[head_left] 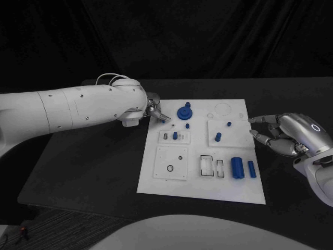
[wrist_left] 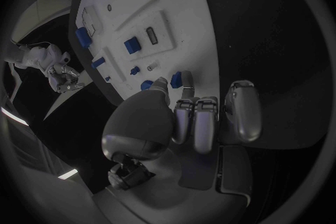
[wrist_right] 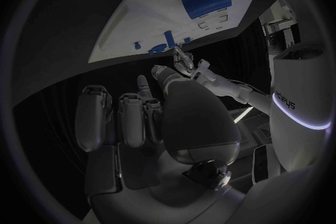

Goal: Assemble the parts on the task board

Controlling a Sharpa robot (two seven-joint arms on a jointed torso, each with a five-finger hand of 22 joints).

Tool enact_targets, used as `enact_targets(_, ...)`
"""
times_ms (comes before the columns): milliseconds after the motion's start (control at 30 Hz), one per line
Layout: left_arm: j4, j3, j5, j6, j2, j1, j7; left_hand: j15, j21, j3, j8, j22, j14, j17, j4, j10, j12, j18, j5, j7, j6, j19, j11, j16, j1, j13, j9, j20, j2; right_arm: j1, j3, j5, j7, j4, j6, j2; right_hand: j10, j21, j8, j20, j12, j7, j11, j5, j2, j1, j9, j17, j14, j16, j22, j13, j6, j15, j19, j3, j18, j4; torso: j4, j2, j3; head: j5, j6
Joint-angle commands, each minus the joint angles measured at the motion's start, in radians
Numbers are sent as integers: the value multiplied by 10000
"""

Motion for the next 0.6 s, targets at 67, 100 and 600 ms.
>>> enact_targets(67,-14,9,109,42,45,-25,185,7,-71,-24,-52,1745,1039,2635,-13,1004,-13,-16,110,13,-37,-49,23,27,129,2598,-29,6,17,-22,5,-28,-168,32,-52,-19,1041,41,16,66,53,5,61,33,-41,2,12,1113,804,8,2045,2634,45,70,288,47,-97,21,-1,4,-1,3,-2)
enact_targets(100,-17,9,109,28,49,-28,186,7,-73,-24,-55,1744,1039,2635,-12,1002,-15,-15,117,13,-36,-50,23,27,135,2596,-31,7,18,-22,5,-28,-168,33,-48,-19,1041,41,16,66,53,5,61,33,-41,2,12,1113,804,8,2045,2634,45,70,288,47,-97,21,0,3,-1,2,-2)
enact_targets(600,-33,9,110,-361,54,-43,396,-8,-101,135,-245,1736,1039,2635,21,967,-55,-5,1891,-25,37,-85,-4,27,628,2567,-153,4,29,-22,5,-28,-202,28,46,-33,1041,40,18,67,53,9,64,52,-40,17,13,1098,801,-1,2045,2634,64,72,287,71,-97,10,-1,-4,-1,-1,-2)
